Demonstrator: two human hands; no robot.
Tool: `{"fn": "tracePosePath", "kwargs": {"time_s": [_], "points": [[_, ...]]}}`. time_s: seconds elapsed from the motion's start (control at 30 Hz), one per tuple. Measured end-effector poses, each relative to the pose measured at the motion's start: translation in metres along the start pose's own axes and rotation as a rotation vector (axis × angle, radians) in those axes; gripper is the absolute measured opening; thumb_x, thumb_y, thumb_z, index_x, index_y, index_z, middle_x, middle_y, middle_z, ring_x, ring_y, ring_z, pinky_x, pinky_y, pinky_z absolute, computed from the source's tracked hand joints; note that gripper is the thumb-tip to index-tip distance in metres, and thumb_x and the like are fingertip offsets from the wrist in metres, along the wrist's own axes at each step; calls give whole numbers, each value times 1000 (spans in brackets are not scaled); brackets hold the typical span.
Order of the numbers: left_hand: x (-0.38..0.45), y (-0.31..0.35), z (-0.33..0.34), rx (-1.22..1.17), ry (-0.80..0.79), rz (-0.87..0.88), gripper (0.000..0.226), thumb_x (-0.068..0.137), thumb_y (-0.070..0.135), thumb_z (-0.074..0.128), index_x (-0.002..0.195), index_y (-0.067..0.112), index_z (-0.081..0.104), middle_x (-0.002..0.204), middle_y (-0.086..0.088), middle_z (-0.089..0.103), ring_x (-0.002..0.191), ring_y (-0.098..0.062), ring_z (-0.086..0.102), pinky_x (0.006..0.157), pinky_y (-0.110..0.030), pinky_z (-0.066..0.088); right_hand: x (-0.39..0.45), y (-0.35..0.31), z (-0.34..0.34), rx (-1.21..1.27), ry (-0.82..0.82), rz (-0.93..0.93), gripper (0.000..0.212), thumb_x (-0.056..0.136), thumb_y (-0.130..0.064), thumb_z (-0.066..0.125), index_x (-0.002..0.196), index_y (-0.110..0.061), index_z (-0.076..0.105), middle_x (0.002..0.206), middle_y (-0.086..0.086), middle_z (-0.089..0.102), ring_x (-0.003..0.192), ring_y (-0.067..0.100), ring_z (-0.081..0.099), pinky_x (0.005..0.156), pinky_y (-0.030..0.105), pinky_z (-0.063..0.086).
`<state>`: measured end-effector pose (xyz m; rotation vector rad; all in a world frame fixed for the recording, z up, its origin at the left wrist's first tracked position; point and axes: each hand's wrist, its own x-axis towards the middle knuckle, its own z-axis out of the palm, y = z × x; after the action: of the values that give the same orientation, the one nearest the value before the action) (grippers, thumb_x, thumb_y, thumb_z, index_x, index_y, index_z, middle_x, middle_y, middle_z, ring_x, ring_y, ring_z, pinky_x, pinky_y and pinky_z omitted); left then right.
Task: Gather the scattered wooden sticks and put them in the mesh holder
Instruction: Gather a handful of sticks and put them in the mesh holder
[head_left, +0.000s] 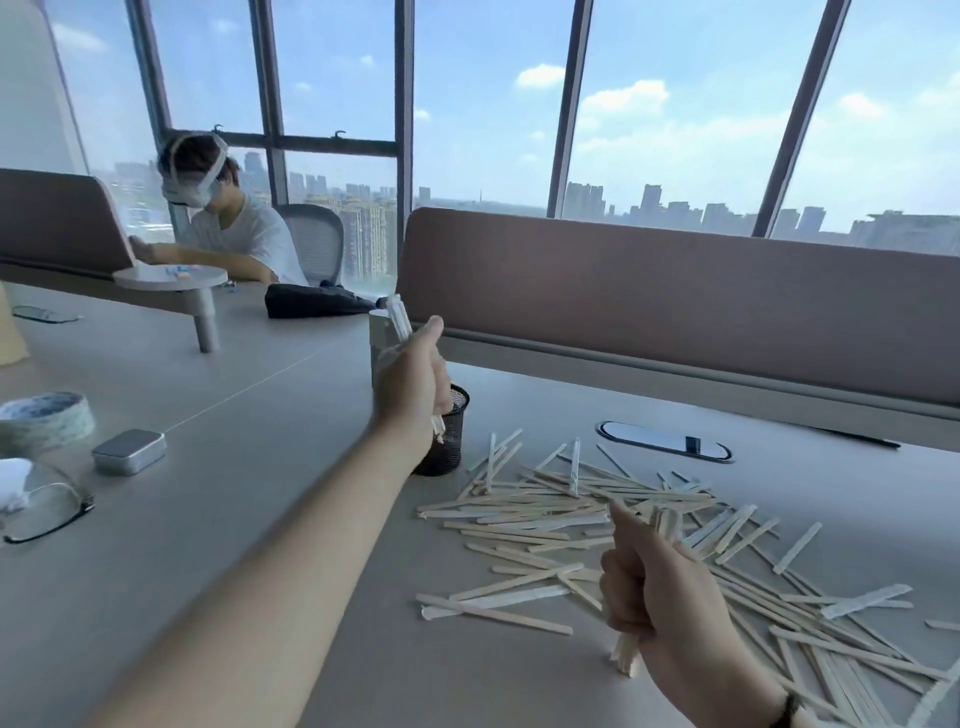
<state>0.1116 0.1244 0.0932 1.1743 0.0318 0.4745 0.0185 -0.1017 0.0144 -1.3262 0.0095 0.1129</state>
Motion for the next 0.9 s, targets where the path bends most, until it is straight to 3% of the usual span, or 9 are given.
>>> {"fn": "tracePosePath", "kwargs": {"time_s": [0.1, 0.27, 0.33, 0.47, 0.57, 0.67, 0.77, 0.83, 0.9], "points": [[45, 20, -2, 33, 58, 25, 69, 97, 28, 56, 36, 23, 26, 38, 6, 22, 35, -14, 17, 44, -22, 16, 5, 0, 4, 59, -28, 24, 57, 72, -41, 67, 61, -20, 15, 51, 1, 13, 47, 14, 8, 49, 30, 6], [91, 2, -2, 126, 47, -41, 58, 98, 34, 54, 50, 25, 23, 41, 5, 22, 39, -15, 17, 46, -25, 16, 13, 1, 15, 94, -81, 41, 69, 70, -36, 82, 58, -19, 16, 51, -1, 12, 46, 12, 9, 48, 27, 8], [99, -10, -4, 156, 31, -65, 56, 98, 33, 55, 53, 24, 24, 41, 6, 22, 39, -14, 18, 46, -26, 17, 15, 2, 18, 107, -100, 37, 66, 64, -40, 79, 56, -19, 17, 50, -2, 13, 44, 12, 11, 47, 26, 9], [104, -32, -13, 295, -11, -81, 46, 95, 26, 60, 55, 23, 36, 40, 7, 31, 37, -15, 29, 48, -27, 29, 15, 3, 20, 118, -122, 43, 66, 72, -29, 81, 56, -19, 17, 49, -4, 14, 41, 10, 11, 46, 24, 9], [105, -38, -18, 458, -23, -35, 45, 91, 28, 60, 50, 18, 44, 42, 0, 43, 43, -20, 42, 58, -34, 41, 15, 4, 22, 122, -144, 47, 67, 59, -41, 81, 54, -18, 19, 47, -4, 15, 41, 10, 11, 44, 22, 10], [104, -34, -15, 558, -34, 11, 28, 91, 27, 61, 69, 10, 60, 62, -3, 60, 61, -22, 57, 70, -37, 53, 15, 4, 26, 115, -167, 48, 81, 43, -49, 92, 55, -17, 18, 47, -3, 15, 42, 10, 11, 45, 23, 9], [100, -35, -20, 922, -57, 91, 21, 89, 33, 65, 97, 14, 69, 94, 5, 66, 90, -17, 60, 83, -32, 50, 12, 3, 26, 97, -182, 47, 88, 36, -57, 93, 56, -17, 17, 48, -2, 14, 43, 11, 10, 45, 25, 10], [94, -42, -27, 1107, -130, 66, 33, 86, 36, 67, 115, 20, 66, 123, 0, 58, 106, -18, 57, 92, -30, 46, 11, 0, 26, 80, -177, 50, 88, 38, -58, 92, 56, -17, 16, 49, -2, 14, 43, 13, 10, 46, 27, 10], [89, -49, -34, 1197, -190, -6, 49, 82, 39, 72, 127, 21, 60, 138, -4, 45, 111, -18, 56, 93, -24, 41, 9, -1, 25, 84, -164, 49, 87, 43, -56, 91, 58, -16, 15, 50, -1, 13, 44, 13, 10, 46, 26, 11]]}}
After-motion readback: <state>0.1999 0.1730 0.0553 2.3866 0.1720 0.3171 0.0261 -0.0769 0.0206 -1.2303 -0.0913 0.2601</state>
